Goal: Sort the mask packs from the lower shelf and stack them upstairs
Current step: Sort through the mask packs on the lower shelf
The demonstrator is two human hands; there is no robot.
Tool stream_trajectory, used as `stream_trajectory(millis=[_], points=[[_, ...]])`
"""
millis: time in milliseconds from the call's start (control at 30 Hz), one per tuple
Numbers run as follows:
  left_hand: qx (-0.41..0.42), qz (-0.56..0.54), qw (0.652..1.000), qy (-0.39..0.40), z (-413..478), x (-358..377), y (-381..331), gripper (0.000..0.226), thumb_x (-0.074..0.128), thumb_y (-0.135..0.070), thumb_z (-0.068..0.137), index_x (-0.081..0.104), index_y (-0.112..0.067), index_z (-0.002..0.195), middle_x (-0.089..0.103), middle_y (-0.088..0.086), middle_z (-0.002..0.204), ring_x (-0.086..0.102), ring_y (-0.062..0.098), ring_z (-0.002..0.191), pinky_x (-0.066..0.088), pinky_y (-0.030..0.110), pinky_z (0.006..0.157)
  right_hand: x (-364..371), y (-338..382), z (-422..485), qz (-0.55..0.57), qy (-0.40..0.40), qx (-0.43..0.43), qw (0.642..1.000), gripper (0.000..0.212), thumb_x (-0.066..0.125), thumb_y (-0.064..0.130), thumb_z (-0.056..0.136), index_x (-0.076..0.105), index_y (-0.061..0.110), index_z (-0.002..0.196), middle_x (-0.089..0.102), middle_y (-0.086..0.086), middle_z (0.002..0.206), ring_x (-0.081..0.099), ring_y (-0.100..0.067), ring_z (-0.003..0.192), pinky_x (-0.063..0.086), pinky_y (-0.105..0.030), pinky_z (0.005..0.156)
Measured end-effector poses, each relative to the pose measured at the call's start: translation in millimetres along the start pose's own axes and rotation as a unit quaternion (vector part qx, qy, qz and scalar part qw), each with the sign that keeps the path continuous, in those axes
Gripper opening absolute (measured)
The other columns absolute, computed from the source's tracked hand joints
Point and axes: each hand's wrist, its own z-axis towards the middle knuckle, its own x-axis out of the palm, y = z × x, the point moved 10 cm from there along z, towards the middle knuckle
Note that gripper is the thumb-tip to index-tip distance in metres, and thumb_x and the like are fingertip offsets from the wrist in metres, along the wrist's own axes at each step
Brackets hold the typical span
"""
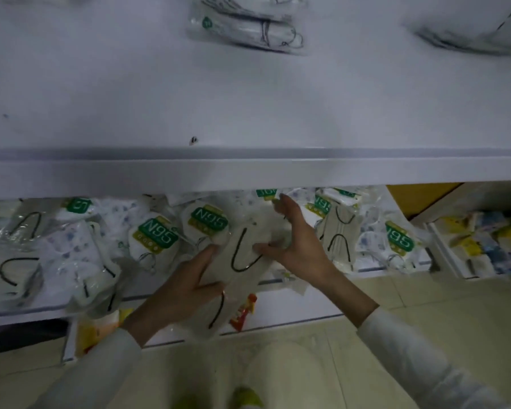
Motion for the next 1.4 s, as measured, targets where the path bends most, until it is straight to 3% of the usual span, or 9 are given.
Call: stream_trajectory(millis=[100, 233, 367, 467, 633, 767, 967, 1100, 1400], points=[[0.026, 0.109, 0.992, 0.057, -22, -9, -50, 0.052, 0.06, -0.041, 0.081, 0.033, -0.055, 0.124, 0.047, -0.032, 0.128, 0.045, -0.016, 0.116, 0.041, 0.022, 0.103, -16, 46, -27, 0.033, 0.143, -0.025, 0.989, 0.06, 0.08, 0.019, 0.076, 0.053, 0.031, 0.128, 0.059, 0.017, 0.119, 0.057, 0.006, 0.102, 0.044, -0.007, 0.082], [0.079, 0.222, 0.966, 0.108, -69, -20, -141, 0.048, 0.057, -0.052, 0.08, 0.037, -0.058, 0.124, 0.064, -0.021, 0.107, 0.062, -0.001, 0.092, 0.053, 0.026, 0.08, -59, 123, -78, 0.041, 0.171, -0.126, 0.976, 0.008, 0.072, 0.018, 0.084, 0.075, 0.016, 0.09, 0.075, 0.005, 0.094, 0.07, -0.014, 0.09, 0.056, -0.034, 0.077], [0.192, 0.29, 0.936, -0.056, -113, -79, -257, 0.059, 0.069, -0.057, 0.068, 0.043, -0.056, 0.121, 0.065, -0.024, 0.104, 0.066, -0.002, 0.083, 0.051, 0.017, 0.07, -141, 203, -88, 0.092, 0.064, -0.21, 0.971, 0.011, 0.072, 0.015, 0.076, 0.076, 0.014, 0.087, 0.076, 0.002, 0.087, 0.072, -0.015, 0.082, 0.058, -0.029, 0.073], [0.264, 0.171, 0.916, -0.248, -127, -138, -306, 0.048, 0.079, -0.028, 0.069, 0.056, -0.035, 0.111, 0.067, -0.008, 0.098, 0.066, 0.006, 0.083, 0.053, 0.019, 0.069, -187, 239, -61, 0.16, -0.041, -0.248, 0.955, 0.016, 0.072, 0.0, 0.076, 0.072, 0.015, 0.081, 0.074, 0.008, 0.077, 0.07, -0.009, 0.074, 0.055, -0.02, 0.066], [0.197, 0.008, 0.897, -0.395, -83, -181, -287, 0.044, 0.067, 0.01, 0.075, 0.058, -0.02, 0.106, 0.061, 0.0, 0.102, 0.058, 0.003, 0.087, 0.047, 0.014, 0.069, -159, 233, 5, 0.211, 0.004, -0.19, 0.959, 0.035, 0.072, -0.003, 0.076, 0.066, 0.01, 0.107, 0.073, -0.003, 0.101, 0.069, -0.017, 0.095, 0.057, -0.033, 0.084], [0.148, -0.093, 0.899, -0.4, -57, -185, -260, 0.042, 0.06, 0.011, 0.075, 0.055, -0.016, 0.106, 0.062, 0.014, 0.109, 0.059, 0.029, 0.099, 0.052, 0.03, 0.071, -148, 216, 24, 0.271, -0.007, -0.147, 0.951, 0.06, 0.078, -0.005, 0.066, 0.058, 0.012, 0.12, 0.066, -0.01, 0.116, 0.063, -0.027, 0.108, 0.056, -0.038, 0.084], [0.123, -0.089, 0.904, -0.4, -46, -179, -255, 0.038, 0.057, 0.008, 0.078, 0.056, -0.015, 0.109, 0.059, 0.006, 0.108, 0.057, 0.02, 0.096, 0.049, 0.03, 0.077, -140, 211, 23, 0.275, -0.032, -0.14, 0.951, 0.065, 0.083, 0.009, 0.059, 0.054, 0.012, 0.117, 0.064, -0.005, 0.112, 0.064, -0.018, 0.099, 0.056, -0.033, 0.079], [0.061, -0.078, 0.915, -0.391, -42, -178, -235, 0.025, 0.048, 0.007, 0.082, 0.06, -0.001, 0.103, 0.063, 0.009, 0.098, 0.058, 0.018, 0.083, 0.045, 0.025, 0.067, -142, 189, 33, 0.222, -0.019, -0.071, 0.972, 0.047, 0.067, 0.002, 0.072, 0.053, 0.01, 0.116, 0.059, -0.006, 0.113, 0.056, -0.023, 0.106, 0.048, -0.031, 0.079], [0.1, 0.051, 0.922, -0.371, -33, -173, -267, 0.024, 0.048, -0.019, 0.093, 0.059, 0.001, 0.086, 0.06, 0.024, 0.083, 0.049, 0.021, 0.072, 0.036, 0.033, 0.067, -197, 186, 21, 0.141, -0.103, -0.151, 0.973, 0.021, 0.062, 0.002, 0.085, 0.068, 0.022, 0.084, 0.07, -0.007, 0.085, 0.067, -0.029, 0.089, 0.057, -0.043, 0.083]])
